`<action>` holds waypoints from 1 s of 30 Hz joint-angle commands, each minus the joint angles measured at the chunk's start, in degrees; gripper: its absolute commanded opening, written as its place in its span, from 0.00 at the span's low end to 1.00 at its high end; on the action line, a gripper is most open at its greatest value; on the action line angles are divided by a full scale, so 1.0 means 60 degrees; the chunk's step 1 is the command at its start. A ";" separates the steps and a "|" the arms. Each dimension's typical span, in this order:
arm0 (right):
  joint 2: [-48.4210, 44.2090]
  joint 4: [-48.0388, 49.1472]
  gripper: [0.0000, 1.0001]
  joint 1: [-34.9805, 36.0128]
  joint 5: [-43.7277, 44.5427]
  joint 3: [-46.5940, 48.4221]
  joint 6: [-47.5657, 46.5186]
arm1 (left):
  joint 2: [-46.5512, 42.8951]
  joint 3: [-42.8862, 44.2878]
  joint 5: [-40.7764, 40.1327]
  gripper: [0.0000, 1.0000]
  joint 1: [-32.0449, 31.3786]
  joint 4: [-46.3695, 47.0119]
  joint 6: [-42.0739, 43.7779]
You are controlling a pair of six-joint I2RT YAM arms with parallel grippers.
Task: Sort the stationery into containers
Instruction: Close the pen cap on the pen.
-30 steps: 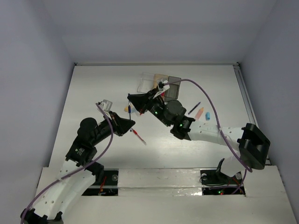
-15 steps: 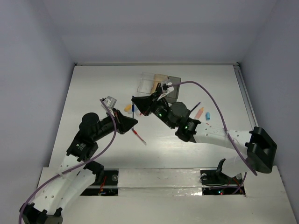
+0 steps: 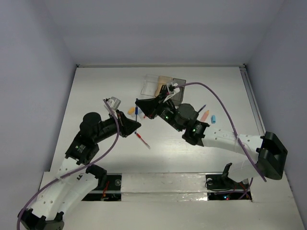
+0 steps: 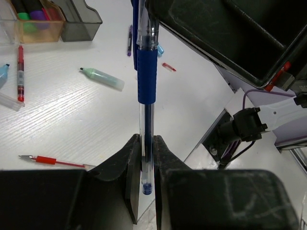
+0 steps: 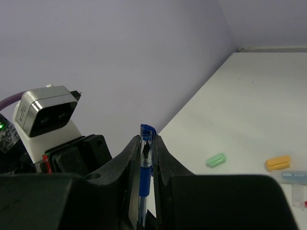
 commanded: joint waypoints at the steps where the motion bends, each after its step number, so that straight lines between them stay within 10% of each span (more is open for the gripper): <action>1: 0.0091 -0.1522 0.00 0.0395 -0.2067 -0.0833 0.0413 | 0.0346 0.1338 -0.1071 0.00 0.0177 0.2277 0.0199; 22: -0.0964 -0.1829 0.00 0.0617 0.0099 -0.1876 0.0548 | 0.1343 0.1751 -0.0838 0.00 0.0089 0.2307 0.0361; 26: -0.0774 -0.1815 0.00 -0.0057 0.0831 -0.0997 0.0502 | 0.1329 0.1355 -0.0486 0.21 0.0089 0.2043 0.0375; 30: -0.0510 -0.1711 0.00 -0.0410 0.0686 -0.0264 0.0401 | 0.1154 0.1295 -0.0733 0.00 0.0089 0.1487 0.0609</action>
